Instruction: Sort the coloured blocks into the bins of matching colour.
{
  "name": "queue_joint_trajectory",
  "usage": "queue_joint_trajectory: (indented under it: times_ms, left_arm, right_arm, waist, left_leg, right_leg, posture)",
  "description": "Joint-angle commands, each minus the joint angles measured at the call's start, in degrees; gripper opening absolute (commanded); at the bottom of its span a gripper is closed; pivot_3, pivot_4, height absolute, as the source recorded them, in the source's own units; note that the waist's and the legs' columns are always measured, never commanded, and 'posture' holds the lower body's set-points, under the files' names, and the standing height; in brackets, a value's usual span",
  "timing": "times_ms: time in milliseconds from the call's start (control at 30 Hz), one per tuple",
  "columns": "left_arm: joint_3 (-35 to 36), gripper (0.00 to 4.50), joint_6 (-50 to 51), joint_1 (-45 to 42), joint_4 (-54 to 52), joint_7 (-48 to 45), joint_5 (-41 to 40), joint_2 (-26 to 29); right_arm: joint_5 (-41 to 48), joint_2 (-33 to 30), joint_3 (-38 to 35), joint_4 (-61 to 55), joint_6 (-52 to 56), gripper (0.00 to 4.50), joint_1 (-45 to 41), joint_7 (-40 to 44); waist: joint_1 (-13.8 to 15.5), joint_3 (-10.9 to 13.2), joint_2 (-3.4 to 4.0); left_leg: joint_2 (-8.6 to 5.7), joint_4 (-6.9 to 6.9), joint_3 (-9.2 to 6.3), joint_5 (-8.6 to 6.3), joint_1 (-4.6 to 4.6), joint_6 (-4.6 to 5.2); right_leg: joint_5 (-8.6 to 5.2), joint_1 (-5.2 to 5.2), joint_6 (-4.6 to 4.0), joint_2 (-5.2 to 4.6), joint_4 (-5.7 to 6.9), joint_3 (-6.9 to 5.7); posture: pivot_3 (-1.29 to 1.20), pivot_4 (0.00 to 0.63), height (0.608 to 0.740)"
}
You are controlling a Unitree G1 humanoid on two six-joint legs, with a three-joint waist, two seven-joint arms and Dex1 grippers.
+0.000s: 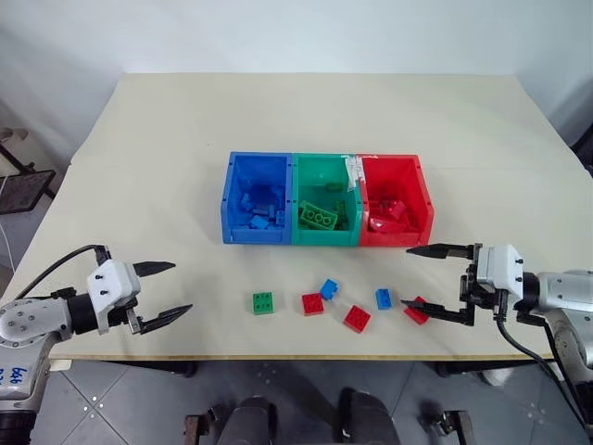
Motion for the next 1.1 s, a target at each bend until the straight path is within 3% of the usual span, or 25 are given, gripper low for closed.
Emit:
queue_joint_trajectory:
  times_ms: [33,167,400,567,667,800,933,1100]
  left_arm:
    - [0.37,4.46,-0.74,-0.22,-2.73,0.64,-0.69,-0.5]
    - [-3.03,4.46,4.71,-1.54,-7.65,2.36,-2.22,-2.21]
    - [-16.81,4.46,11.34,-8.42,-19.8,4.15,-3.56,-9.89]
    - [-24.26,4.46,9.6,-12.58,-19.45,2.17,0.45,-11.46]
    - [-25.08,4.46,10.32,-14.04,-18.35,0.95,-0.22,-11.18]
    - [-24.44,4.46,8.76,-14.9,-15.75,-0.04,-0.35,-11.24]
    - [-22.48,4.46,6.91,-12.92,-14.69,-1.57,-0.47,-9.29]
    - [-21.08,4.46,6.75,-11.31,-16.13,-0.8,-0.59,-8.58]
  right_arm:
    - [-0.04,0.92,-0.78,-0.92,-0.5,4.5,-0.11,-1.57]
    - [-0.28,2.07,-3.98,-2.44,0.62,4.5,3.11,-6.22]
    - [-1.31,1.81,-18.23,-6.19,-0.03,4.5,21.55,-11.65]
    - [-0.53,2.15,-23.26,-10.07,6.24,4.5,32.52,-13.57]
    - [0.32,1.2,-22.82,-16.0,13.68,4.5,35.26,-16.01]
    - [-0.78,0.22,-19.05,-21.1,18.78,4.5,32.42,-18.37]
    - [-4.02,-3.91,-9.69,-23.3,29.95,4.5,24.48,-22.23]
    - [-7.02,-6.13,-2.53,-19.87,36.28,4.5,19.29,-23.32]
  waist:
    - [0.02,0.0,0.0]
    - [0.38,0.0,0.0]
    - [2.32,0.0,0.0]
    - [1.83,-0.04,0.05]
    - [1.18,-0.04,0.05]
    - [1.03,-0.04,0.07]
    - [1.27,-0.04,0.06]
    - [1.88,-0.04,0.05]
  left_leg:
    - [0.0,0.0,0.0,0.0,0.0,0.0]
    - [-0.01,0.0,-0.01,0.0,0.0,0.0]
    - [-0.04,0.03,0.01,-0.03,-0.03,-0.02]
    - [0.02,0.03,0.23,-0.03,0.07,-0.02]
    - [0.09,0.03,0.26,-0.03,0.08,-0.02]
    - [0.12,0.03,0.37,-0.03,0.16,-0.02]
    - [0.11,0.05,0.31,-0.03,0.12,-0.03]
    - [0.07,0.06,0.15,-0.04,-0.01,-0.02]
  right_leg:
    - [0.0,0.0,0.0,0.0,0.01,0.0]
    - [0.0,0.0,0.0,0.0,0.02,0.0]
    - [0.01,0.01,0.02,-0.01,0.02,0.01]
    - [-0.01,0.02,-0.04,0.09,0.0,0.18]
    - [-0.05,0.02,-0.13,0.15,0.0,0.22]
    - [-0.05,0.02,-0.16,0.18,-0.01,0.37]
    - [-0.06,0.0,-0.16,0.18,-0.07,0.35]
    - [-0.05,-0.01,-0.15,0.17,-0.13,0.21]
  posture:
    - [0.0,0.15,0.74]
    - [0.0,0.15,0.74]
    - [0.0,0.15,0.74]
    - [0.0,0.15,0.74]
    - [0.0,0.15,0.74]
    - [0.0,0.15,0.74]
    - [0.0,0.15,0.74]
    - [0.0,0.15,0.74]
